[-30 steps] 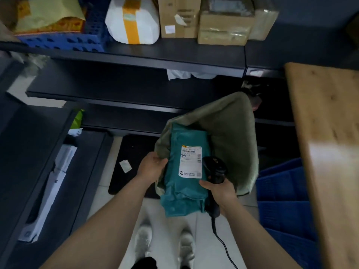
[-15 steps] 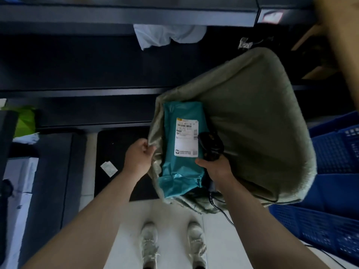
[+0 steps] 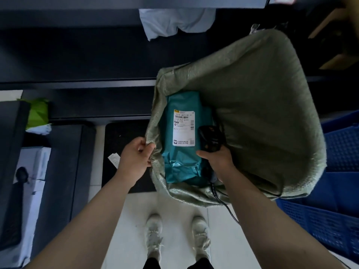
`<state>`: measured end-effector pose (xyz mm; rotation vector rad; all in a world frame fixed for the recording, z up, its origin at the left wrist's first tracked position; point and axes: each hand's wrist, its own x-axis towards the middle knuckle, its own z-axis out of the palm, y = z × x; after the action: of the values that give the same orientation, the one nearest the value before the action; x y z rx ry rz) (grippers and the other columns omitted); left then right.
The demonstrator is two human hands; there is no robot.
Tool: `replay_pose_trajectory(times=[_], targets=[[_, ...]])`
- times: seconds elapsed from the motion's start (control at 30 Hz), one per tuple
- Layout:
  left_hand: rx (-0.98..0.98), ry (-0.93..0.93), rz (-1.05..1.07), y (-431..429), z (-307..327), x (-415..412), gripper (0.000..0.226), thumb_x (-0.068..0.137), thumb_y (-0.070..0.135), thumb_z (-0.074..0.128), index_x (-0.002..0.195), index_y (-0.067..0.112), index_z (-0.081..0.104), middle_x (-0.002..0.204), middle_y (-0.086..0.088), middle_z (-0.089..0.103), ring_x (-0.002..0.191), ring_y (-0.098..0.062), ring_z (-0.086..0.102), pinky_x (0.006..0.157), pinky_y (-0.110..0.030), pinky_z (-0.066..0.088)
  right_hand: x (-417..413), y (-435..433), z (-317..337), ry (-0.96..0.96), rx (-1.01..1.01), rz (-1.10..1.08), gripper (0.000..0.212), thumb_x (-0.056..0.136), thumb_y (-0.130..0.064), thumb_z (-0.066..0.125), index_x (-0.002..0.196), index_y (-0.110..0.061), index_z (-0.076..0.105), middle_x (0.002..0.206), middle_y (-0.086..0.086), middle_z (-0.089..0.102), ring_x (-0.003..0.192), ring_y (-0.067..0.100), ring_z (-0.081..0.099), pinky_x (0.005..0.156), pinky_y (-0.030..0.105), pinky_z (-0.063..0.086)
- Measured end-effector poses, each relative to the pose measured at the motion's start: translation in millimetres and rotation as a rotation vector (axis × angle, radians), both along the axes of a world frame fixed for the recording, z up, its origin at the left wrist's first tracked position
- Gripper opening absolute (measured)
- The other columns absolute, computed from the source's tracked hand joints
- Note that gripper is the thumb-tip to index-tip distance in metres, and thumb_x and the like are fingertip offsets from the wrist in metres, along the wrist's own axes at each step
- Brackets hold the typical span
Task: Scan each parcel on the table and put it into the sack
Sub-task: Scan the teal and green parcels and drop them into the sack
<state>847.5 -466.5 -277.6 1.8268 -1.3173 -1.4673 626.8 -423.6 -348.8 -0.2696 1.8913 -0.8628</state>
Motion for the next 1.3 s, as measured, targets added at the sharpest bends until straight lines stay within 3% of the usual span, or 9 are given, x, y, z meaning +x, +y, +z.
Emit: replay_pose_trajectory(times=[0.07, 0.17, 0.23, 0.43, 0.6, 0.73, 0.93, 1.1, 1.3], targets=[[0.0, -0.017, 0.031, 4, 4, -2, 0.013, 0.095, 0.016, 0.058, 0.084, 0.011, 0.056, 0.082, -0.01, 0.067, 0.06, -0.011, 0.067, 0.053, -0.026, 0.058, -3, 9, 14, 0.006, -0.002, 0.031, 0.046, 0.064, -0.002, 0.087, 0.104, -0.005, 0.063, 0.097, 0.011, 0.068, 0.086, 0.024, 0.065, 0.083, 0.039, 0.056], [0.032, -0.059, 0.031, 13, 18, -4, 0.007, 0.095, 0.017, 0.059, 0.09, 0.012, 0.057, 0.086, -0.01, 0.066, 0.074, -0.022, 0.066, 0.077, -0.043, 0.059, -7, 27, 47, 0.037, -0.041, 0.094, 0.038, 0.068, -0.002, 0.085, 0.099, -0.008, 0.064, 0.09, 0.006, 0.068, 0.082, 0.021, 0.064, 0.067, 0.024, 0.052], [0.02, -0.129, -0.017, 22, 33, -4, 0.012, 0.095, 0.016, 0.058, 0.101, 0.006, 0.06, 0.091, -0.011, 0.067, 0.085, -0.027, 0.065, 0.087, -0.045, 0.054, -10, 41, 79, 0.081, -0.047, 0.147, 0.039, 0.07, -0.008, 0.085, 0.102, -0.008, 0.064, 0.094, 0.005, 0.068, 0.084, 0.019, 0.063, 0.068, 0.024, 0.047], [-0.128, -0.314, -0.254, 68, 111, -7, 0.019, 0.096, 0.026, 0.054, 0.107, 0.012, 0.062, 0.102, -0.002, 0.065, 0.094, -0.017, 0.06, 0.073, -0.022, 0.041, -19, 96, 185, 0.106, -0.109, 0.178, 0.04, 0.07, -0.011, 0.085, 0.102, -0.007, 0.061, 0.095, 0.008, 0.068, 0.086, 0.024, 0.065, 0.077, 0.037, 0.056], [-0.424, -0.537, -0.582, 117, 197, -23, 0.028, 0.095, 0.03, 0.054, 0.118, 0.015, 0.062, 0.111, -0.001, 0.063, 0.103, -0.022, 0.059, 0.087, -0.039, 0.05, -19, 165, 273, 0.157, -0.196, 0.142, 0.034, 0.07, -0.013, 0.085, 0.095, -0.007, 0.063, 0.079, 0.005, 0.069, 0.07, 0.02, 0.066, 0.057, 0.03, 0.051], [-0.663, -0.691, -0.768, 164, 259, -42, 0.039, 0.095, 0.037, 0.051, 0.131, 0.021, 0.056, 0.12, -0.001, 0.06, 0.106, -0.024, 0.056, 0.086, -0.039, 0.049, -24, 232, 336, 0.174, -0.246, 0.118, 0.03, 0.074, -0.013, 0.084, 0.091, -0.011, 0.059, 0.076, 0.004, 0.068, 0.055, 0.015, 0.065, 0.042, 0.02, 0.044], [-0.898, -0.713, -0.919, 232, 317, -91, 0.04, 0.096, 0.043, 0.048, 0.13, 0.024, 0.054, 0.124, 0.001, 0.059, 0.11, -0.023, 0.054, 0.089, -0.039, 0.048, -53, 326, 401, 0.291, -0.245, 0.04, 0.034, 0.076, -0.018, 0.082, 0.098, -0.012, 0.057, 0.073, 0.007, 0.066, 0.035, 0.002, 0.056, 0.036, 0.017, 0.04], [-1.029, -0.656, -1.03, 279, 349, -163, 0.041, 0.096, 0.045, 0.045, 0.132, 0.025, 0.051, 0.125, 0.002, 0.057, 0.11, -0.022, 0.054, 0.085, -0.037, 0.048, -111, 395, 429, 0.327, -0.295, -0.088, 0.028, 0.075, -0.015, 0.082, 0.093, -0.014, 0.061, 0.075, 0.0, 0.066, 0.049, 0.013, 0.062, 0.044, 0.024, 0.041], [-1.091, -0.589, -1.095, 325, 361, -267, 0.04, 0.096, 0.044, 0.045, 0.13, 0.024, 0.054, 0.124, 0.002, 0.059, 0.11, -0.021, 0.056, 0.087, -0.036, 0.048, -208, 451, 446, 0.367, -0.302, -0.137, 0.029, 0.075, -0.018, 0.081, 0.096, -0.013, 0.061, 0.08, 0.004, 0.067, 0.051, 0.011, 0.064, 0.047, 0.026, 0.043]])
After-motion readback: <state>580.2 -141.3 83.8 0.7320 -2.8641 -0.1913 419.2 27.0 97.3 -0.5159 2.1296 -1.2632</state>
